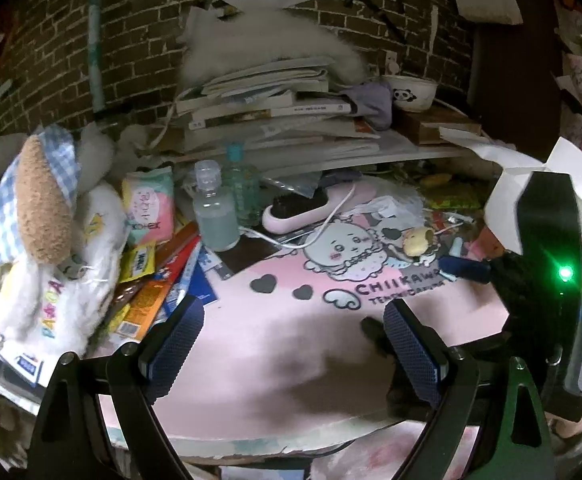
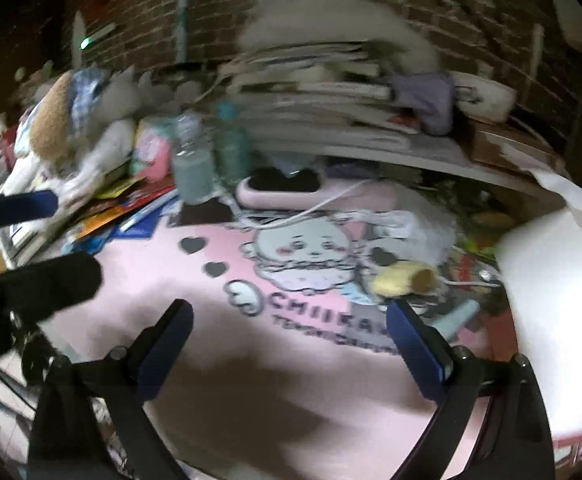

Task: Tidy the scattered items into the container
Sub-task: 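Move the right gripper over the yellow-brown plush on the mat, then grasp the yellow-brown plush with the right gripper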

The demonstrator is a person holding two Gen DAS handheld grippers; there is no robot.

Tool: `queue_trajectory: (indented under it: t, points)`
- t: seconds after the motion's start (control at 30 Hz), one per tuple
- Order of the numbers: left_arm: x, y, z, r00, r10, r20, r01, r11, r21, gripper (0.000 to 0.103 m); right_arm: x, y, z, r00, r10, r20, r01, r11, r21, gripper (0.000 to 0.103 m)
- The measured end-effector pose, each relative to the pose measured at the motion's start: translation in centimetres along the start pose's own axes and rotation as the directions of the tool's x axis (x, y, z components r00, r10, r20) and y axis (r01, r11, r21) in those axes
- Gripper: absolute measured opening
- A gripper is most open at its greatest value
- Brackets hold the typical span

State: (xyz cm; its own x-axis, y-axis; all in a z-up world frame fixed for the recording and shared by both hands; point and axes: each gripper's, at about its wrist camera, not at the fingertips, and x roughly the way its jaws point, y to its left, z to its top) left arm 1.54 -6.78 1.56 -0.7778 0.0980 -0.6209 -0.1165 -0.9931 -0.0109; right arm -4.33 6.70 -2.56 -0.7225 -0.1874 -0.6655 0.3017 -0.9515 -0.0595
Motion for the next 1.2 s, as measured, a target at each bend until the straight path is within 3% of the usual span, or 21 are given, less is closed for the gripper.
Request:
queue_trajectory:
  t: [0.2, 0.37, 0.53, 0.7, 0.87, 1.2]
  points:
    - [0.1, 0.8, -0.6, 0.999, 0.037, -0.017, -0.037, 0.999, -0.003, 0.09, 0.7, 0.5, 1.0, 1.0, -0.02, 0.013, 0.02, 1.0, 0.008, 0.096]
    - [0.2, 0.9, -0.8, 0.999, 0.026, -0.02, -0.026, 1.0, -0.004, 0.09, 1.5, -3.7, 2.0, 0.994, -0.113, -0.009, 0.113, 0.989, 0.093, 0.096]
    - [0.6, 0.8, -1.0, 1.0, 0.012, -0.028, -0.012, 1.0, -0.011, 0.09, 2.4, -8.4, 1.9, 0.992, -0.114, -0.054, 0.124, 0.966, 0.229, 0.096]
    - [1.2, 0.3, -1.2, 0.999, -0.003, -0.037, 0.003, 1.0, -0.002, 0.09, 3.6, -9.2, 1.8, 0.991, -0.108, -0.075, 0.123, 0.962, 0.243, 0.096]
    - [1.2, 0.1, -1.4, 0.999, -0.004, -0.043, 0.004, 1.0, 0.005, 0.09, 5.8, -9.8, 1.9, 0.985, -0.106, -0.139, 0.137, 0.96, 0.242, 0.076]
    - [1.6, 0.7, -1.6, 0.998, 0.0, -0.057, 0.0, 1.0, -0.008, 0.09, 7.9, -10.2, 1.7, 0.978, -0.092, -0.189, 0.138, 0.959, 0.248, 0.051]
